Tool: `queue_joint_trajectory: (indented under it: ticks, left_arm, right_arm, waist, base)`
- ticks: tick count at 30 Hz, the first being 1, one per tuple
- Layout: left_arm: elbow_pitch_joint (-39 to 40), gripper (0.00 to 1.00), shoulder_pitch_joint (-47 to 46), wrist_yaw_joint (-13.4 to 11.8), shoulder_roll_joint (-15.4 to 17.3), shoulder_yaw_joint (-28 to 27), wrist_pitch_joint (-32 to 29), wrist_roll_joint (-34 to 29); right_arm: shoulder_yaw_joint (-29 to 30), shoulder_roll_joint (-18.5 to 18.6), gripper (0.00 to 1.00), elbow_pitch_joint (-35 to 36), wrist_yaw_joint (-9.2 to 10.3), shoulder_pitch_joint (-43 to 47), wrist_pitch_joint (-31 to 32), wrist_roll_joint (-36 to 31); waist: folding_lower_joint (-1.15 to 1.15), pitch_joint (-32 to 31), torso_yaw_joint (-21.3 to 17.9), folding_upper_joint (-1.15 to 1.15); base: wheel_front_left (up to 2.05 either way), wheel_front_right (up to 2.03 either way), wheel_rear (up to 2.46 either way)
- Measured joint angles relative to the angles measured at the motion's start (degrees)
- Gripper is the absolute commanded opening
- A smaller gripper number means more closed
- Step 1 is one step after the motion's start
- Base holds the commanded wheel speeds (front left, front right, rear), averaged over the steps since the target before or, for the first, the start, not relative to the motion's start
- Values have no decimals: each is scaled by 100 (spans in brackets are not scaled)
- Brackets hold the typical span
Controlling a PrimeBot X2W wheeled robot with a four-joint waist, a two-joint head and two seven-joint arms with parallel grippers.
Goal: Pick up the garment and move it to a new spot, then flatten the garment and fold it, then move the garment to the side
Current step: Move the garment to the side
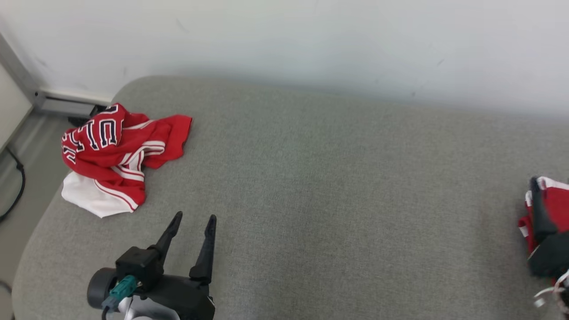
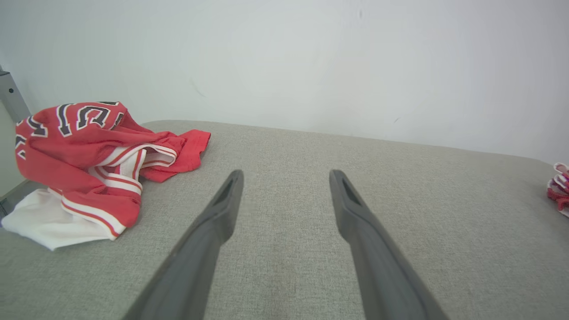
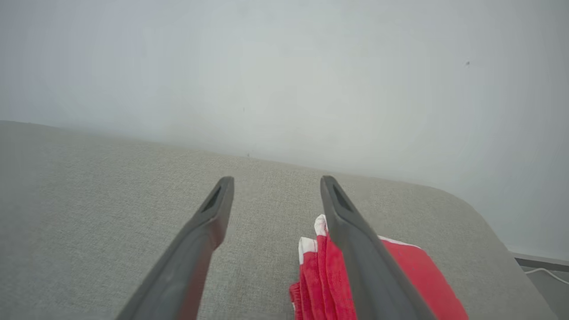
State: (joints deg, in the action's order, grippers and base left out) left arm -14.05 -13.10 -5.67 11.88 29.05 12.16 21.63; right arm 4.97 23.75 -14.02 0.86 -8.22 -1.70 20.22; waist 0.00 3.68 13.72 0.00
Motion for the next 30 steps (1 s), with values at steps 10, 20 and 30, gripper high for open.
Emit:
queue_joint_trajectory:
  ticks: [10,20,30]
  left_arm:
    - [1,100,370,-46,41,-215,103,15]
    - [22,100,707,-93,82,-396,152,2]
    - [-104,100,708,-96,89,-463,151,-1]
  right_arm:
    - [-141,-716,100,772,231,1055,-445,96]
    - [-210,-1137,100,1028,371,1740,-645,116]
    - [-369,-1482,100,945,415,2065,-698,294]
  waist:
    - [-1,-571,-295,-1]
    - [-1,-910,-616,-2]
    - [0,-965,-702,-1]
  base:
    - [0,0,0]
    - [0,0,0]
    - [0,0,0]
